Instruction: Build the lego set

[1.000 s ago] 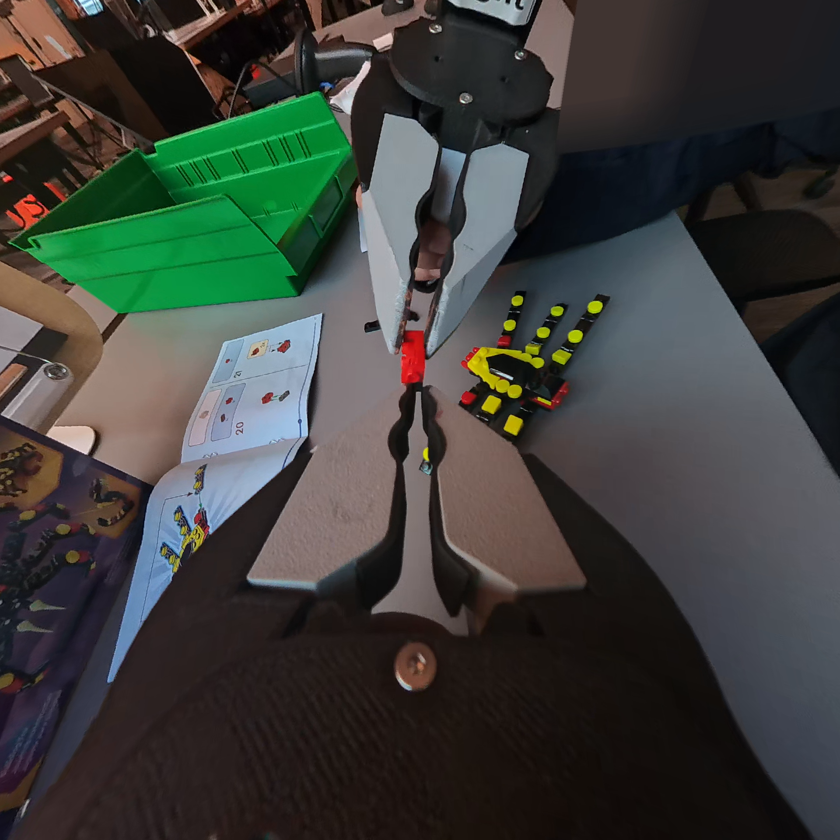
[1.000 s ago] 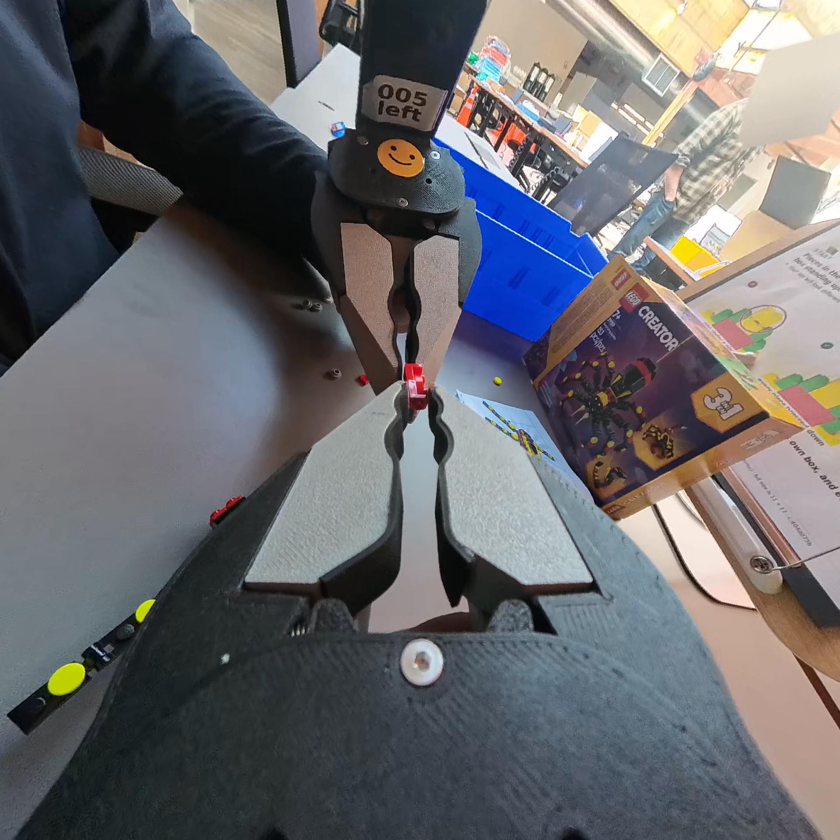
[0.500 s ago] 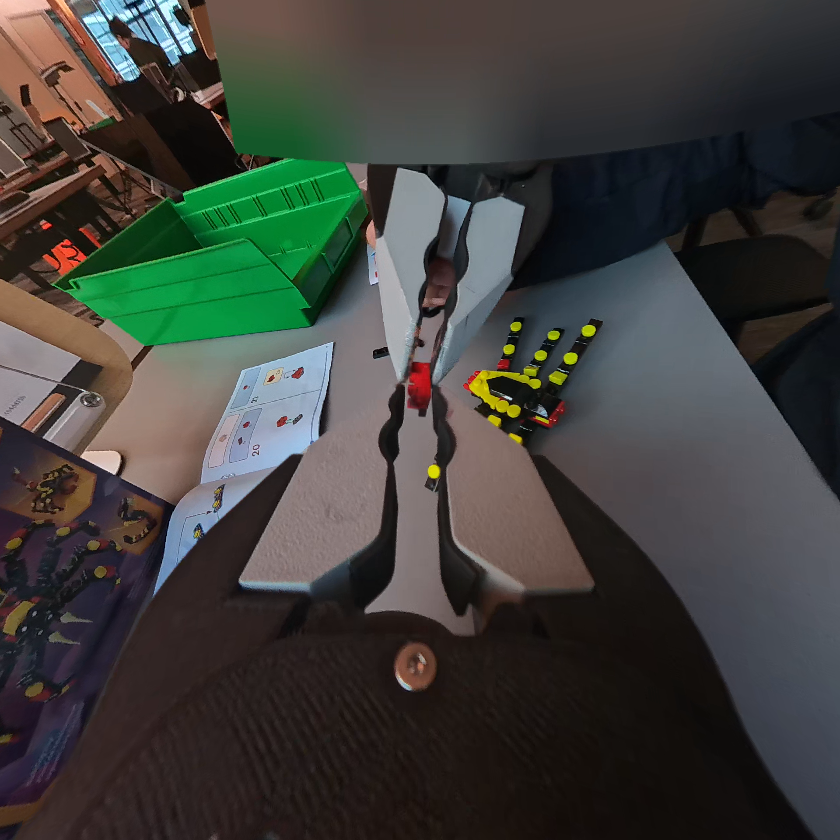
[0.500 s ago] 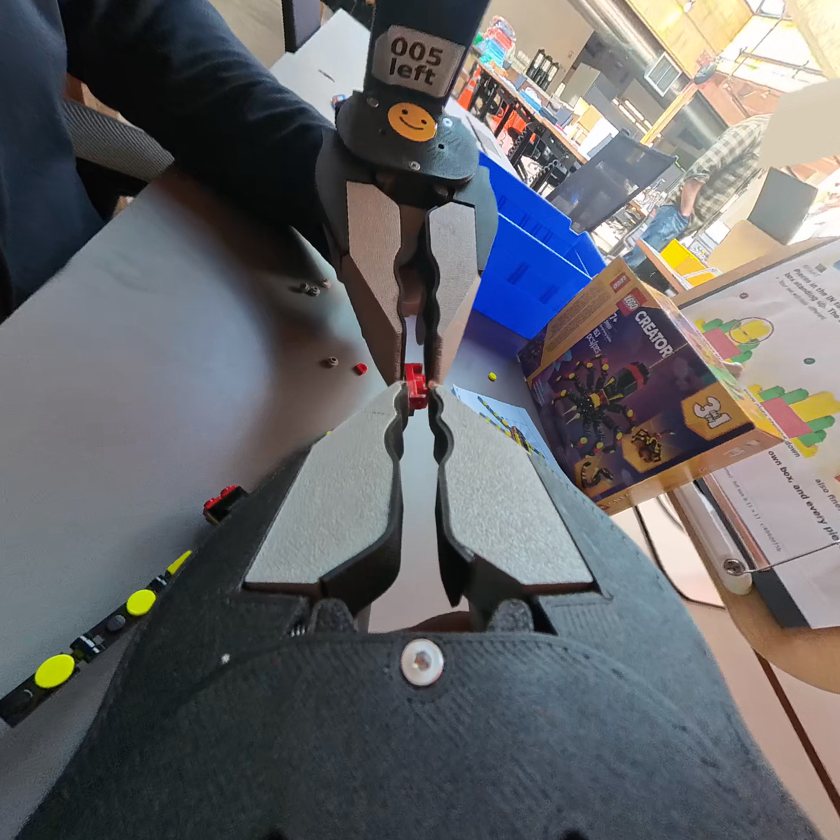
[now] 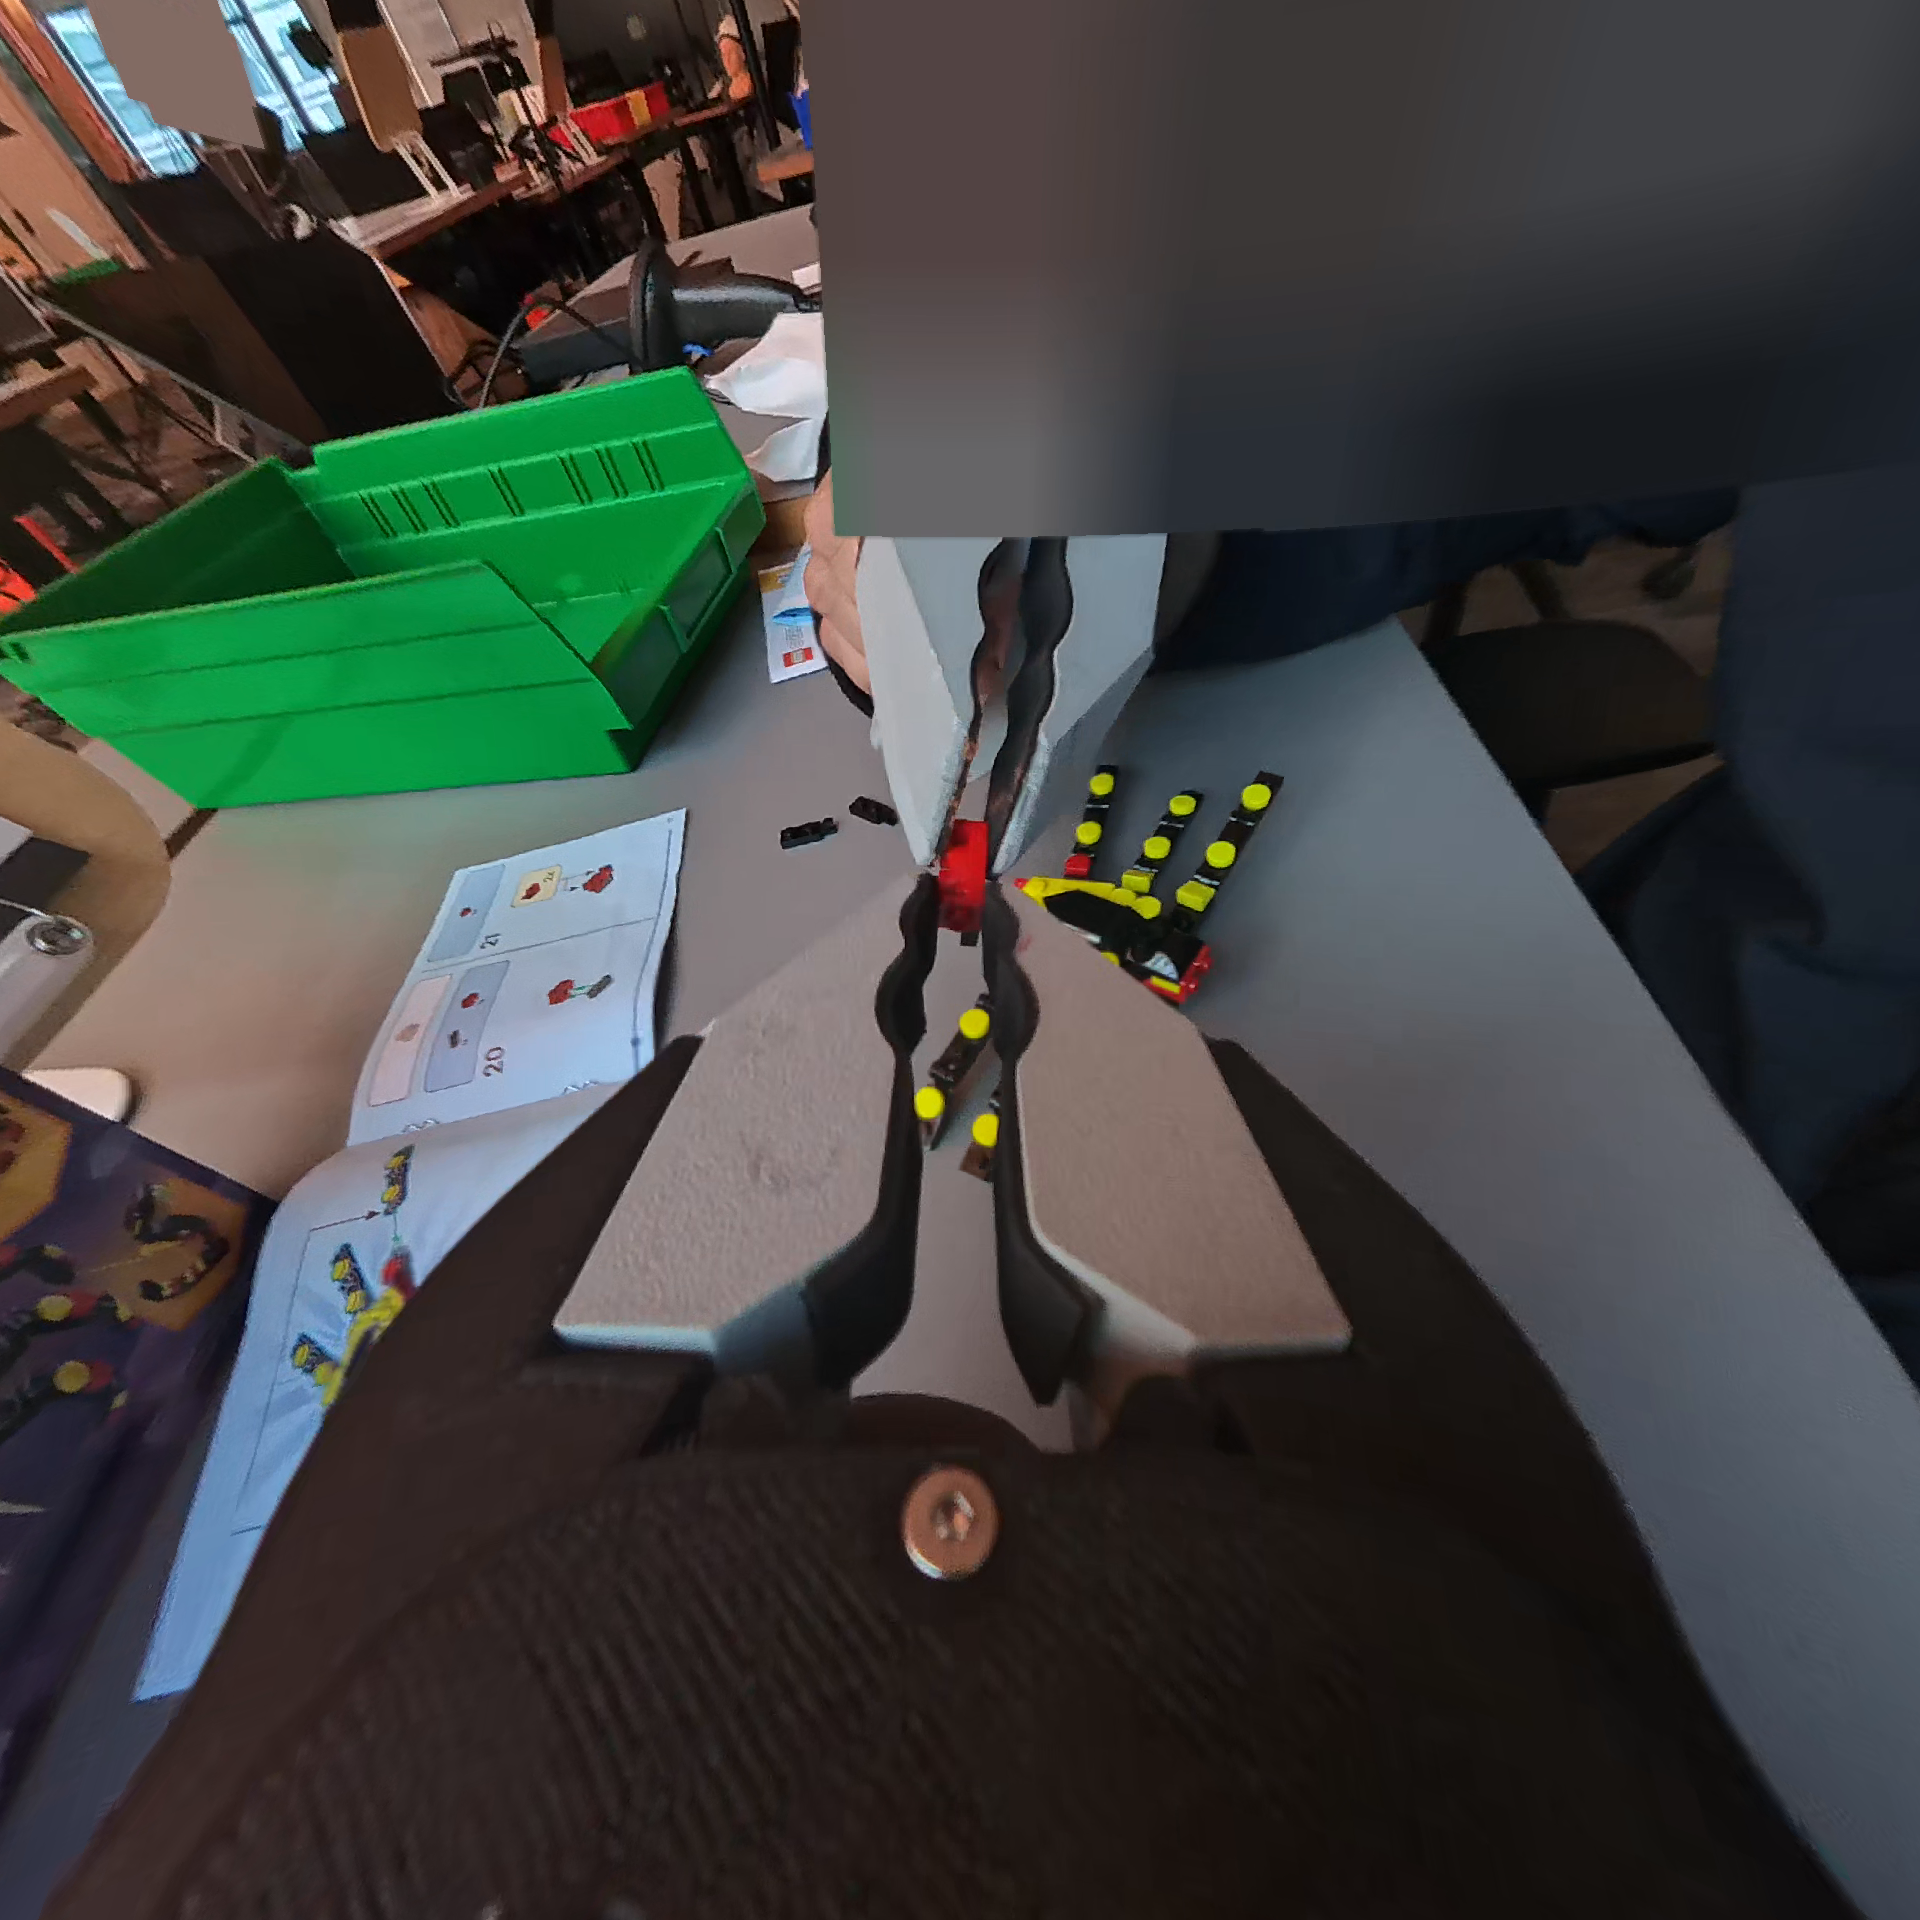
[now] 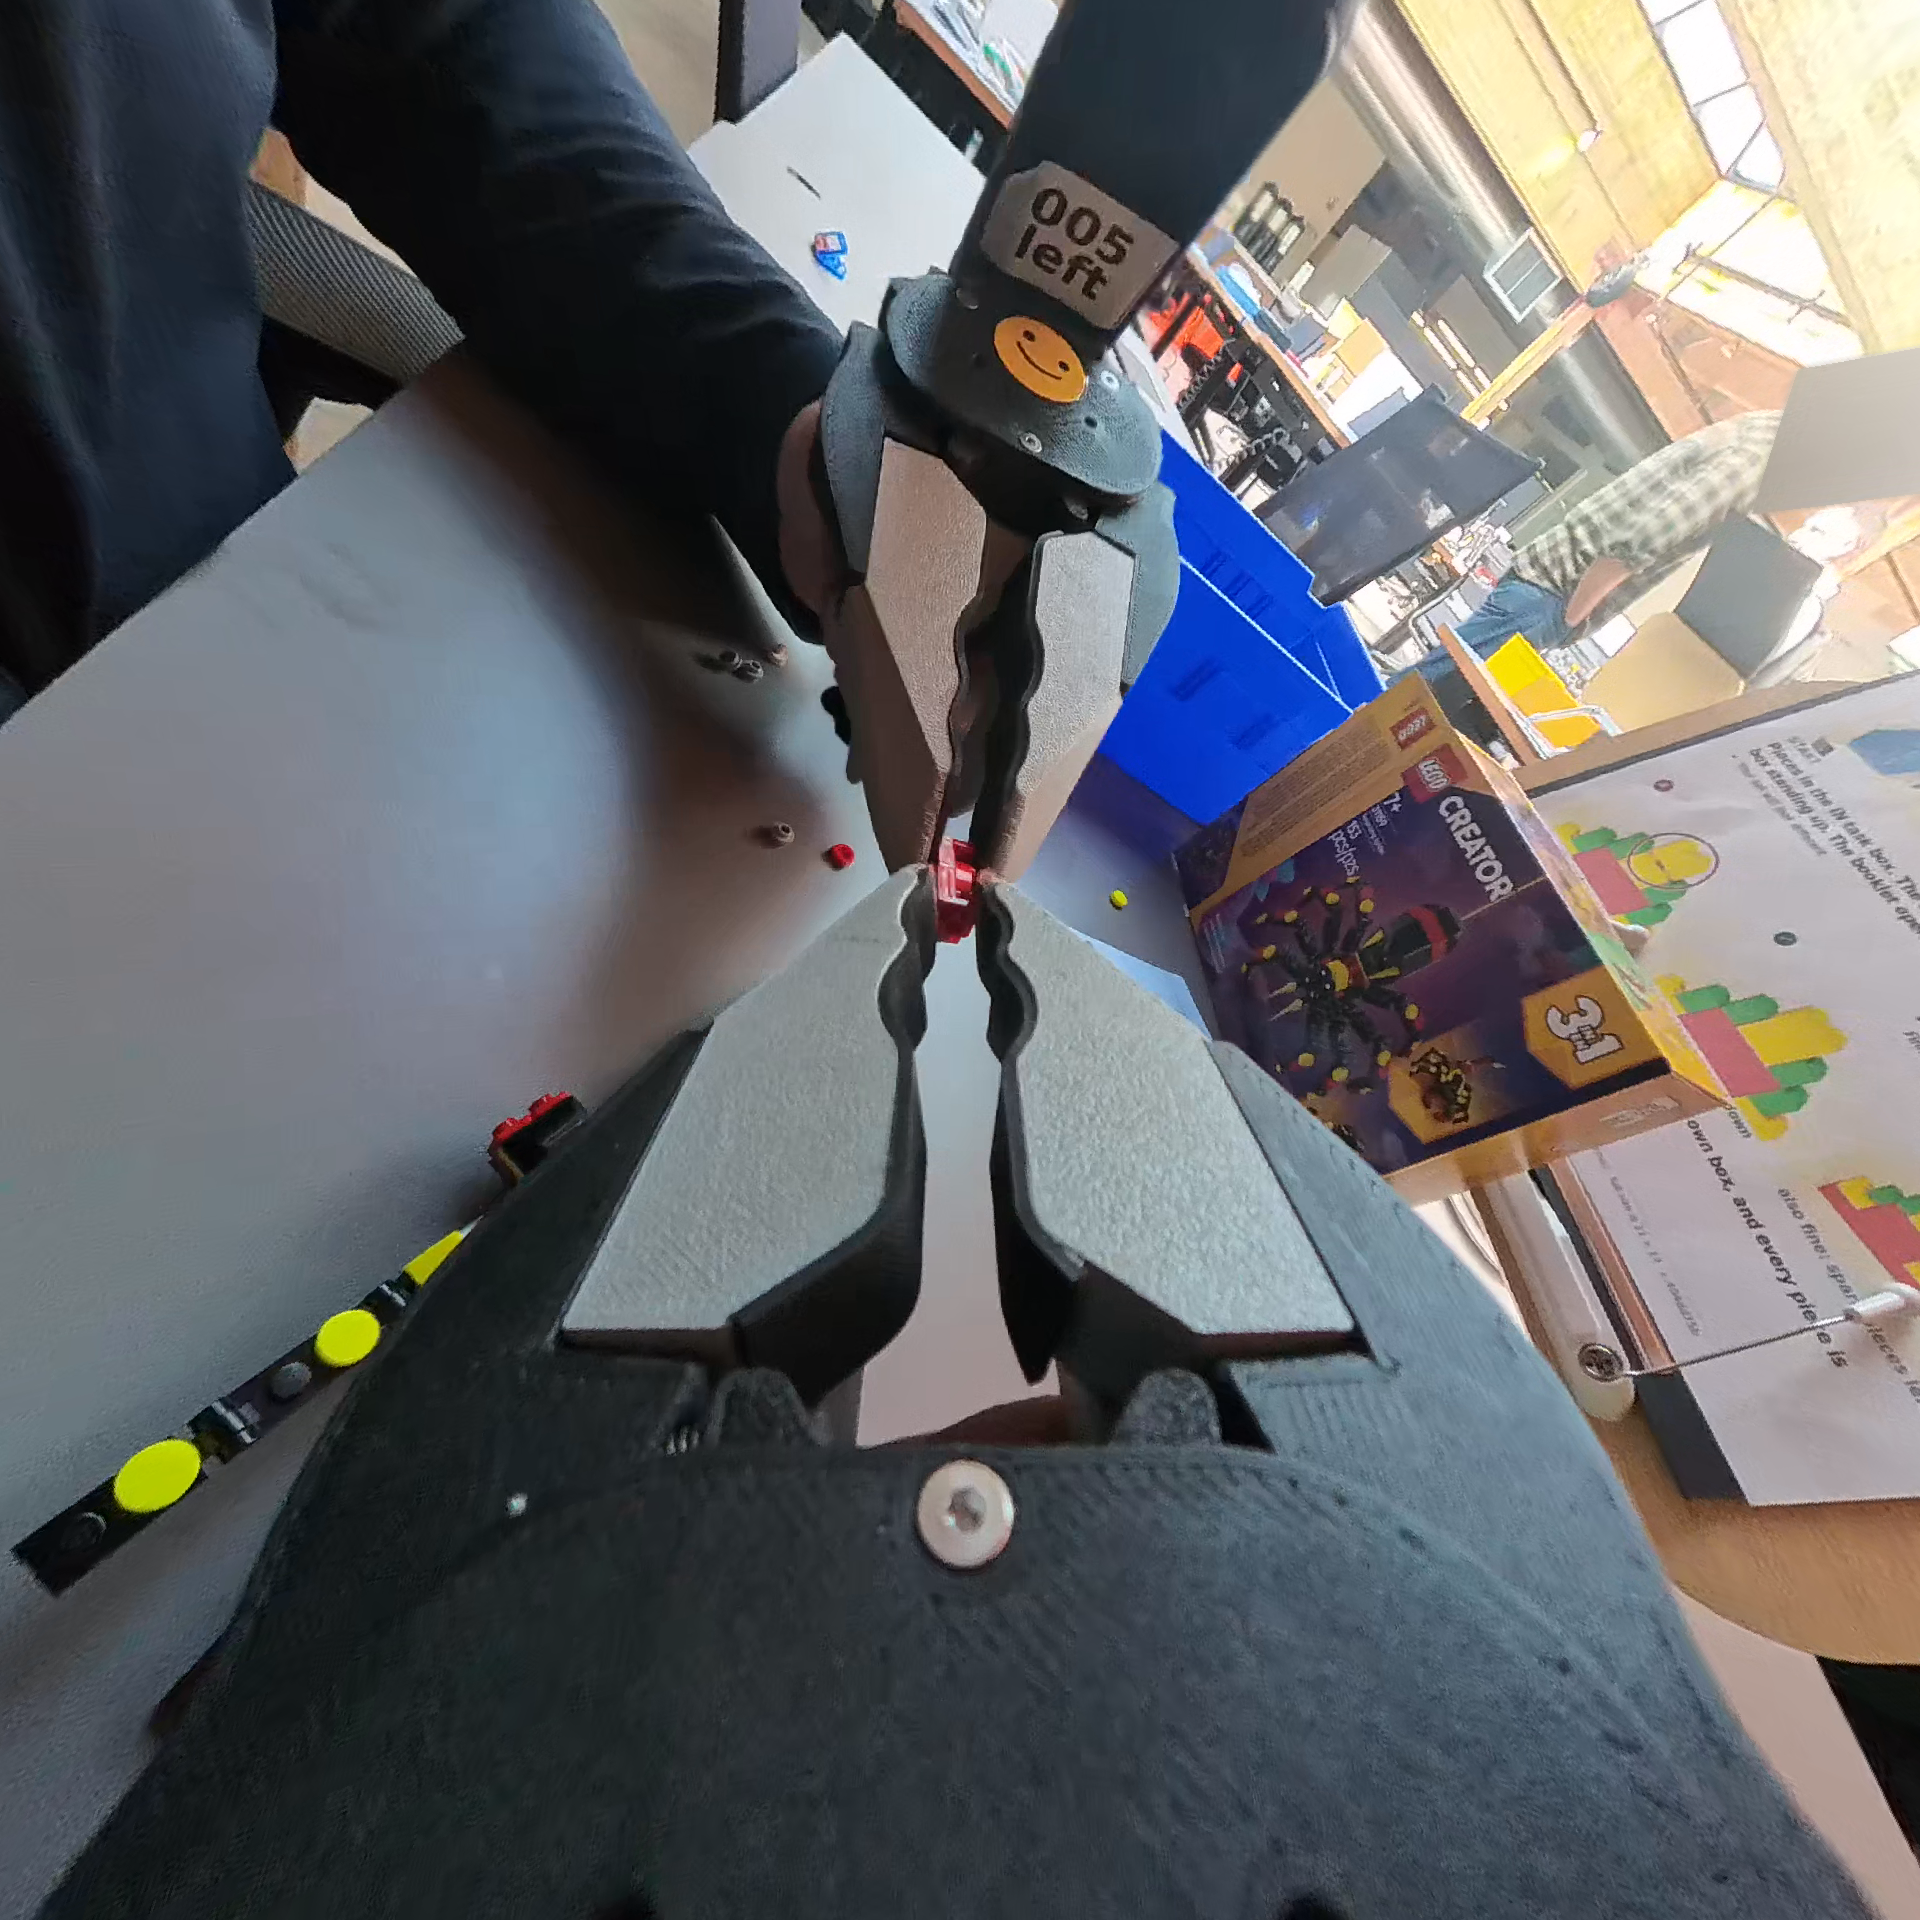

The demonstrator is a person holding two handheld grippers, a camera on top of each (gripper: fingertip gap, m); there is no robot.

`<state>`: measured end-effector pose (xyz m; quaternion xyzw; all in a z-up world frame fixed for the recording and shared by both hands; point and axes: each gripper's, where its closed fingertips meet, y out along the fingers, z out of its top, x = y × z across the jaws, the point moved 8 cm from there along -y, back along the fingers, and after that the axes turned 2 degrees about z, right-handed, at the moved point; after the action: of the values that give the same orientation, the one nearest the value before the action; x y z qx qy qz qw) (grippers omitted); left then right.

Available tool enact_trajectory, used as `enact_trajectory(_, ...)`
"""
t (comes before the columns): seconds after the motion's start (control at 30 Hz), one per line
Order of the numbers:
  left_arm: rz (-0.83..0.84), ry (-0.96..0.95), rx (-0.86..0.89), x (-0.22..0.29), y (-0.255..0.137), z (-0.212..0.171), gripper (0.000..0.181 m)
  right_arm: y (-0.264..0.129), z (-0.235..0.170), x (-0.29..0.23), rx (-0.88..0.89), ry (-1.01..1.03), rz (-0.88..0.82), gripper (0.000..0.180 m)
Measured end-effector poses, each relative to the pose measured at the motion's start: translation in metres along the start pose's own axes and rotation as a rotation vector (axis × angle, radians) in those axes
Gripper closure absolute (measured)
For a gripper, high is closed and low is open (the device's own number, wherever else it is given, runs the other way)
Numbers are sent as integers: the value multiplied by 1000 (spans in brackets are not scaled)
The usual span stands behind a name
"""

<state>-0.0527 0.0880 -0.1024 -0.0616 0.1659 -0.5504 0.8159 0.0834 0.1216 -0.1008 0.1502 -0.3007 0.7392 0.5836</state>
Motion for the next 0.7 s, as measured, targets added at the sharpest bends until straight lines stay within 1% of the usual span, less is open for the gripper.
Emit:
enact_trajectory(0.07,37,73,-19,3,1,1,176,0,0,-1,-7,-15,-3,174)
enact_trajectory(0.2,108,145,-16,1,0,2,176,1,-1,4,-6,18,-38,174)
enact_trajectory(0.23,140,193,-22,0,1,1,176,2,-3,6,-13,32,-46,174)
enact_trajectory(0.3,202,353,-36,3,2,-2,175,2,-4,7,-22,54,-40,173)
enact_trajectory(0.4,271,497,-48,4,1,-4,175,-5,-7,12,-12,99,-49,165)
enact_trajectory(0.5,297,566,-62,3,-1,-9,175,-13,-10,20,37,242,-8,160)
enact_trajectory(0.57,364,713,-88,3,-1,-13,176,-14,-15,25,69,377,37,156)
enact_trajectory(0.63,447,902,-116,7,1,-14,176,-12,-20,29,84,500,64,152)
enact_trajectory(0.7,481,1049,-119,14,4,-13,177,-7,-21,29,91,571,96,146)
